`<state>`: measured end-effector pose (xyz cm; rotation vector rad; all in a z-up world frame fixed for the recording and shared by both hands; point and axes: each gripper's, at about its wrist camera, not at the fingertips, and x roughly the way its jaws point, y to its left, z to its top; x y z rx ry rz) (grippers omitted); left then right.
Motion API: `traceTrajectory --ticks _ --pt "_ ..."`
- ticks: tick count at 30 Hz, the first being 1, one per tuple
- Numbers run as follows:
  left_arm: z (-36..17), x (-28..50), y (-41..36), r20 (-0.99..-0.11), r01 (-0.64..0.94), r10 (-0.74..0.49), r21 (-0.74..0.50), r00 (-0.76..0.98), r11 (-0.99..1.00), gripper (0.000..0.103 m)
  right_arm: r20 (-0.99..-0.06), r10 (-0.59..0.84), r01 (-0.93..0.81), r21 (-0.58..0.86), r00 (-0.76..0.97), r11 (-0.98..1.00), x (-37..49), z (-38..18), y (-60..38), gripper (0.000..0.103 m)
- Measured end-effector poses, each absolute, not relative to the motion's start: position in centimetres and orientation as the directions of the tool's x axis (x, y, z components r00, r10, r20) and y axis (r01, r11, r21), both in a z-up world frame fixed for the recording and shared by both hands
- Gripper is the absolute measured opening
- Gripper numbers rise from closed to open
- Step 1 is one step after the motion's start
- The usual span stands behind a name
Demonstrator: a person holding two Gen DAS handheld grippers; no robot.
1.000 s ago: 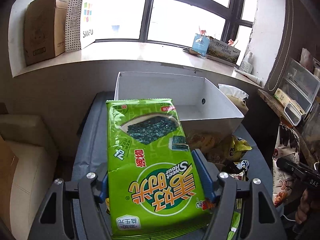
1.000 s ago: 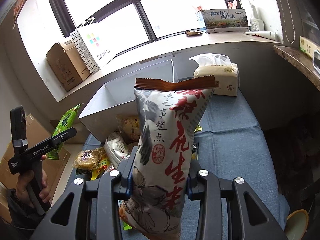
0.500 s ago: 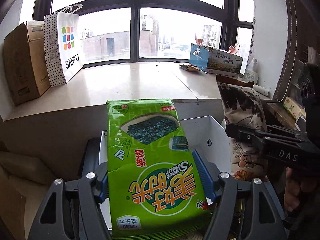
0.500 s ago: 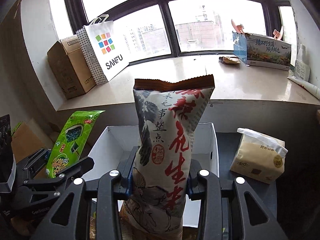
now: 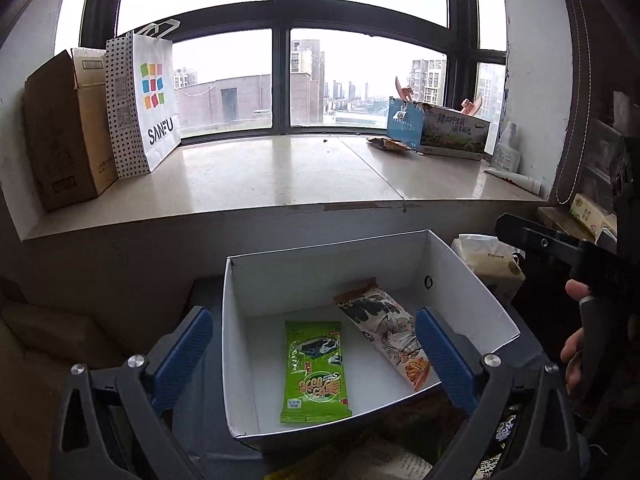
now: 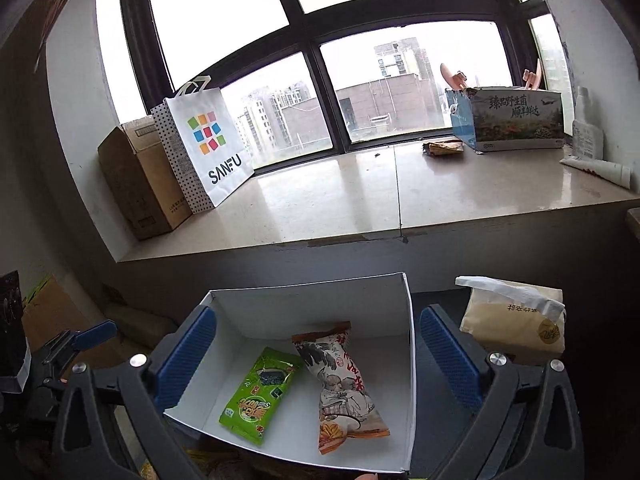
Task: Organize snacks
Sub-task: 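Grasp the long white snack bag with the right gripper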
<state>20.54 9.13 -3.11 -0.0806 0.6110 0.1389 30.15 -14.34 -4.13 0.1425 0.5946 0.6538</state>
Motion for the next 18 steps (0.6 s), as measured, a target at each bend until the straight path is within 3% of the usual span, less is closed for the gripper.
traceTrajectory --ticks 5,8,18 --pt "-2.2 16.4 7.0 -0.543 -0.135 0.116 0.005 0.832 0.991 0.103 -0.518 0.621 -0.547 0.311 0.588 0.777 26.9 -3.4 -16.1 0.103" --pt "-1.8 13.3 5.9 -0.551 -0.127 0.083 -0.042 0.830 0.991 0.103 -0.521 0.621 -0.563 0.290 0.586 0.774 24.0 -3.1 -17.3 0.103" --pt "-4.1 4.5 2.2 -0.618 -0.163 0.055 -0.120 0.784 0.979 0.103 -0.444 0.713 -0.618 0.364 0.543 0.697 13.3 -4.4 -22.2 0.103"
